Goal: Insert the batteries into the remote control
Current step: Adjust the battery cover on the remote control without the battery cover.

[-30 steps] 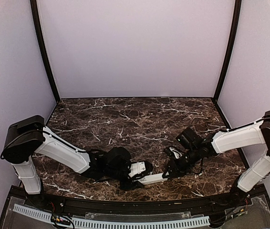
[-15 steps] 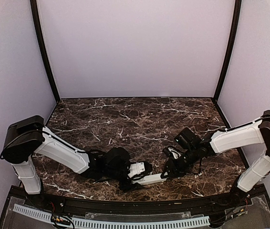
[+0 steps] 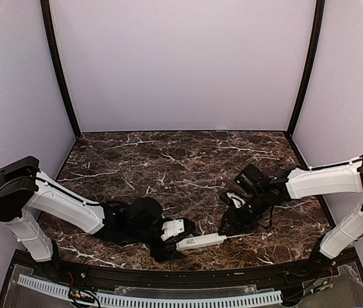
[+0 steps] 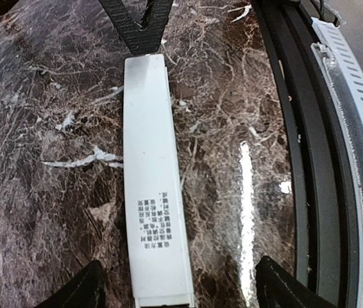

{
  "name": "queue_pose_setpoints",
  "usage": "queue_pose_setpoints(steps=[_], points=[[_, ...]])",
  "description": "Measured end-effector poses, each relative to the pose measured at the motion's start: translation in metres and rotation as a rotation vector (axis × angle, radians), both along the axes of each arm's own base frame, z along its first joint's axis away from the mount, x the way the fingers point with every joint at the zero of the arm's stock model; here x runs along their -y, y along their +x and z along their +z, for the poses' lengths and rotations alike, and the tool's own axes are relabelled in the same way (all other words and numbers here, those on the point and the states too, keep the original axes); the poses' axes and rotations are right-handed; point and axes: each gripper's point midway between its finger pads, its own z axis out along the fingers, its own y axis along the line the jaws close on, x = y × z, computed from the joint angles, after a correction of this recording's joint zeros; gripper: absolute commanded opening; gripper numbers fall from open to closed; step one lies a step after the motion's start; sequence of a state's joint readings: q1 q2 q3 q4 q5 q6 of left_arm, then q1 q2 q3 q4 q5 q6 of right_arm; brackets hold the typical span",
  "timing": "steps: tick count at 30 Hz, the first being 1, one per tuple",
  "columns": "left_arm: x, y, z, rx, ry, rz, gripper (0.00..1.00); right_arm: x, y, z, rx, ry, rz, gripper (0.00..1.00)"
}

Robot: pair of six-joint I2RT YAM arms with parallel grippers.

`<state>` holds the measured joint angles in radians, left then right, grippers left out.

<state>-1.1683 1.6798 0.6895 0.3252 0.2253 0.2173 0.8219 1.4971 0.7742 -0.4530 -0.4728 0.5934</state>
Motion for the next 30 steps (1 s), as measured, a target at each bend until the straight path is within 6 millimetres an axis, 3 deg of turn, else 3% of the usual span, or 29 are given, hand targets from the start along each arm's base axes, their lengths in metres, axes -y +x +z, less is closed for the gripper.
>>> queue_pose_setpoints(steps=[3,6,12,14,22,27,30], points=[[-0.005,-0.004,0.016,0.004,-0.036,-0.006,0.82,0.005,0.003,0.012,0.026,-0.009,-0.002,0.38],[-0.009,-0.006,0.038,0.007,-0.089,0.008,0.81,0.011,0.007,0.024,0.058,-0.022,-0.025,0.19],[-0.022,0.0,0.064,-0.019,-0.144,0.127,0.67,0.01,0.016,0.036,0.097,-0.02,-0.061,0.0],[-0.026,0.002,0.062,-0.042,-0.138,0.166,0.63,0.0,0.013,0.036,0.103,-0.014,-0.035,0.0],[-0.047,0.006,0.032,-0.081,-0.042,0.278,0.59,-0.068,0.002,0.029,0.095,0.054,0.122,0.0],[-0.049,0.008,0.019,-0.081,-0.002,0.289,0.59,-0.079,-0.009,0.009,0.054,0.037,0.172,0.0],[-0.05,0.007,0.015,-0.082,0.009,0.287,0.59,-0.081,-0.011,0.006,0.051,0.037,0.179,0.0]])
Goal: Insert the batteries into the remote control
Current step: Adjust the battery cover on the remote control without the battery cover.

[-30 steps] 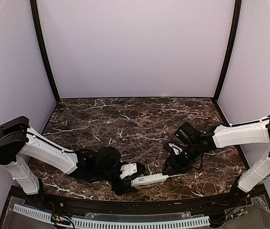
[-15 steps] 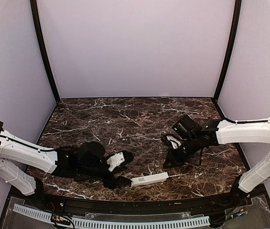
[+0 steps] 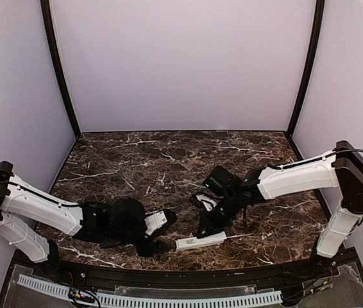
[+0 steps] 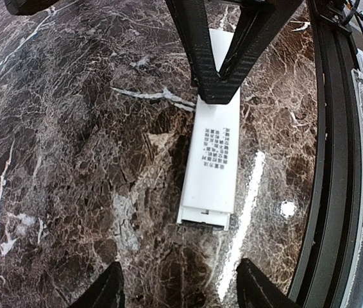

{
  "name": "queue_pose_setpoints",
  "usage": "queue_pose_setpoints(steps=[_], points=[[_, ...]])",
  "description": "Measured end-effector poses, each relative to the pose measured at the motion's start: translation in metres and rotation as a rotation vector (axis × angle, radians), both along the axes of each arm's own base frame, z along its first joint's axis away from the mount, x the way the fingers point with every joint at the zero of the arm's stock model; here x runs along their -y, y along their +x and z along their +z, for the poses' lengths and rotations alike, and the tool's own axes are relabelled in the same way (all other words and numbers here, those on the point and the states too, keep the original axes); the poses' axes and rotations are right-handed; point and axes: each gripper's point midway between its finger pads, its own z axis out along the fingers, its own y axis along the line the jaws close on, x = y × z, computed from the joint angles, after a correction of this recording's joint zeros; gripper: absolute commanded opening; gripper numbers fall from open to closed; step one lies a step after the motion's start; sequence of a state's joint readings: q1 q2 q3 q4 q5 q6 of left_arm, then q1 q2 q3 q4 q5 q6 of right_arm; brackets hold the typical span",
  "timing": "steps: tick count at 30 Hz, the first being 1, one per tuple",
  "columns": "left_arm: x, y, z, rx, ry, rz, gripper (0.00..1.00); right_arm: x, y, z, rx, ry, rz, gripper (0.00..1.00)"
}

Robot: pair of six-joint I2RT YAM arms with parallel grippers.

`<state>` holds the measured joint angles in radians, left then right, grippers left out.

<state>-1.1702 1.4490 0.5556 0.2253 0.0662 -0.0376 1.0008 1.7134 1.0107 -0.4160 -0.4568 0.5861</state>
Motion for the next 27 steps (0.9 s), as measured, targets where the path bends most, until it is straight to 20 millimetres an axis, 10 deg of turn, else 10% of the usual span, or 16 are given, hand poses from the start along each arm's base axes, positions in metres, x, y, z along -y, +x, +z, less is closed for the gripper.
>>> queue_pose_setpoints(steps=[27], points=[[0.033,-0.006,-0.019,0.088,0.038,-0.189,0.71,-0.004,-0.002,-0.006,-0.011,0.017,0.01,0.0]])
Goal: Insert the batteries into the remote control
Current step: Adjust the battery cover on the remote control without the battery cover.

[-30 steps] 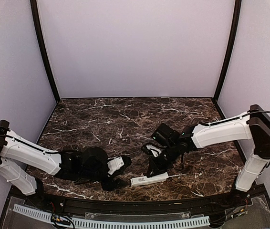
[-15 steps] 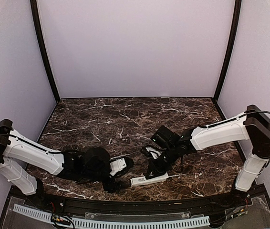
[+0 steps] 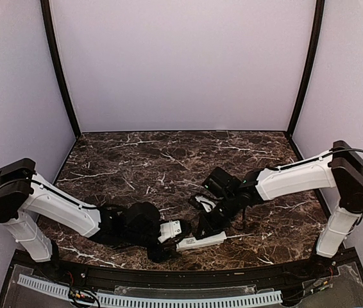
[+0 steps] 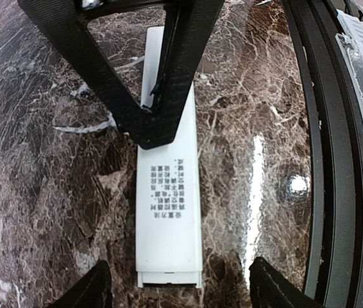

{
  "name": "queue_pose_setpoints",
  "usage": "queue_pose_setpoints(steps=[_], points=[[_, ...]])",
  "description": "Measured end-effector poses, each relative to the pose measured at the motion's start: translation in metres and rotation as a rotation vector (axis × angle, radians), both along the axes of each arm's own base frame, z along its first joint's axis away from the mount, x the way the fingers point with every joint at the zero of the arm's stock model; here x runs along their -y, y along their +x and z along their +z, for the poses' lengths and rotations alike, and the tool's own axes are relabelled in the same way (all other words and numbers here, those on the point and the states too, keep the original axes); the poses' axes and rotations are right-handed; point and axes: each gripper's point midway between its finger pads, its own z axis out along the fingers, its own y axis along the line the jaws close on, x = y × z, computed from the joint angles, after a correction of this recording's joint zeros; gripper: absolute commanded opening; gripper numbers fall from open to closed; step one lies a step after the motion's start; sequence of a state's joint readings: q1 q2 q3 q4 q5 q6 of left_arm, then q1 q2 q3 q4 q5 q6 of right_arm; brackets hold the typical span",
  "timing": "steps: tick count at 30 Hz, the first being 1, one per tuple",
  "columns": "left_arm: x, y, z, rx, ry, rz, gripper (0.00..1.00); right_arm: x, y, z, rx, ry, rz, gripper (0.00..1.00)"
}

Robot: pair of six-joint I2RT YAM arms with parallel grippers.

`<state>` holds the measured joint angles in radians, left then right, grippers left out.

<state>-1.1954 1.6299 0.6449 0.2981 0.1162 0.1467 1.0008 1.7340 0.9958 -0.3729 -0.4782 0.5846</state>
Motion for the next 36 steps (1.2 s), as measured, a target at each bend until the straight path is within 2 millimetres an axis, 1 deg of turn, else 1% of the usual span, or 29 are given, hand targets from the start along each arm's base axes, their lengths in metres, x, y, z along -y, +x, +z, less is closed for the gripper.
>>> queue_pose_setpoints(steps=[2,5,7,8,10,13,17,19,21,23,25,28,36], points=[[0.002,0.0,0.001,0.01,-0.008,-0.008,0.69,-0.001,0.0,0.005,0.001,0.001,0.001,0.0],[0.004,0.001,0.004,0.017,-0.019,-0.017,0.67,-0.001,0.005,0.023,0.02,0.017,-0.009,0.0],[0.004,0.0,0.004,0.019,-0.021,-0.022,0.64,0.001,0.009,0.037,0.043,0.031,-0.023,0.05],[0.004,0.0,0.004,0.018,-0.021,-0.025,0.63,0.005,0.012,0.043,0.056,0.03,-0.038,0.08],[0.004,-0.002,0.003,0.017,-0.022,-0.03,0.62,0.017,0.021,0.054,0.083,0.018,-0.082,0.19],[0.002,-0.003,0.001,0.013,-0.016,-0.035,0.62,0.043,0.031,0.058,0.106,-0.021,-0.159,0.28],[0.001,-0.003,0.0,0.014,-0.013,-0.038,0.62,0.083,0.032,0.048,0.101,-0.102,-0.243,0.36],[0.001,-0.003,-0.001,0.015,-0.012,-0.038,0.61,0.096,0.027,0.038,0.083,-0.135,-0.261,0.37],[0.001,-0.003,-0.002,0.016,-0.009,-0.036,0.6,0.102,0.022,0.029,0.059,-0.159,-0.268,0.36],[0.0,-0.003,-0.005,0.014,-0.002,-0.035,0.58,0.105,0.016,0.018,0.026,-0.173,-0.264,0.34],[0.0,-0.003,-0.007,0.013,0.004,-0.034,0.56,0.104,0.014,0.013,0.01,-0.177,-0.262,0.33],[0.0,-0.003,-0.009,0.012,0.008,-0.033,0.53,0.099,0.012,0.005,-0.019,-0.169,-0.255,0.3],[0.0,-0.001,-0.009,0.018,0.006,-0.028,0.48,0.09,0.013,-0.004,-0.043,-0.141,-0.241,0.25]])
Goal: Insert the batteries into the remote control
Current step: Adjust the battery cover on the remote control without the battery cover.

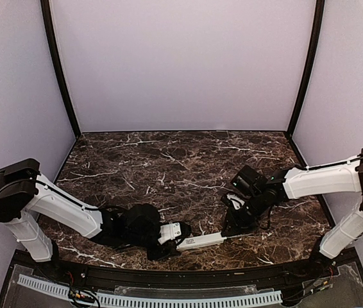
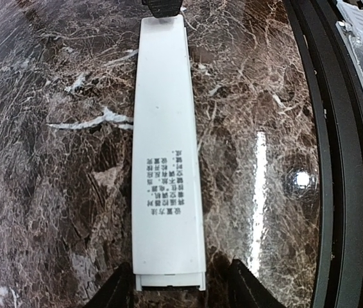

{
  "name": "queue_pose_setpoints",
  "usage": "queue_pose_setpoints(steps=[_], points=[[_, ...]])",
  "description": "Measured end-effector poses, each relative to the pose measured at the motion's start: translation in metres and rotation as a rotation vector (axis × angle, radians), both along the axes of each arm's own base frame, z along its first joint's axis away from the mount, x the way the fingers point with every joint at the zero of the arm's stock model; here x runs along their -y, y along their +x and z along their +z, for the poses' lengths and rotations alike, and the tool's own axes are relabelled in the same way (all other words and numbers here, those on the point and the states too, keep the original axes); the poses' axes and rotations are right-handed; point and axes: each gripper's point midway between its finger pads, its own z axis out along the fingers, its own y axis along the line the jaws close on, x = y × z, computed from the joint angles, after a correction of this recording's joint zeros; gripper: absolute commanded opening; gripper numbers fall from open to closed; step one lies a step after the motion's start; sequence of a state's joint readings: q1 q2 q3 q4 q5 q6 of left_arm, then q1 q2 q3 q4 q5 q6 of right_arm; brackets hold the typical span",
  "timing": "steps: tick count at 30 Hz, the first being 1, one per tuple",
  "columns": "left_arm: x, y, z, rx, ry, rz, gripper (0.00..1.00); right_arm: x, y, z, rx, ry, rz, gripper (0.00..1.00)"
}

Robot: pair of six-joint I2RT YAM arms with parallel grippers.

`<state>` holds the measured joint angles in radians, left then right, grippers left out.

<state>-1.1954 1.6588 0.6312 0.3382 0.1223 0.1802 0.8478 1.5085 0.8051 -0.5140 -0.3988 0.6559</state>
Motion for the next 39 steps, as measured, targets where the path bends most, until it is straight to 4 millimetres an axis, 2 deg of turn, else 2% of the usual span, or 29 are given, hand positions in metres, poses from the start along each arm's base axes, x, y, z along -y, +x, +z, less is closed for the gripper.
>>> queue_pose_setpoints(steps=[9,24,35,39], points=[[0.0,0.001,-0.003,0.0,0.006,0.002,0.45,-0.003,0.0,-0.004,-0.005,0.007,0.005,0.2],[0.0,0.001,-0.004,0.0,0.005,0.002,0.38,-0.01,-0.002,-0.008,-0.011,0.016,0.024,0.2],[0.002,0.001,-0.005,0.002,-0.001,0.002,0.34,-0.022,-0.007,-0.009,-0.016,0.025,0.044,0.23],[0.003,0.001,-0.005,-0.001,-0.003,0.003,0.36,-0.025,-0.007,-0.009,-0.017,0.021,0.046,0.26]])
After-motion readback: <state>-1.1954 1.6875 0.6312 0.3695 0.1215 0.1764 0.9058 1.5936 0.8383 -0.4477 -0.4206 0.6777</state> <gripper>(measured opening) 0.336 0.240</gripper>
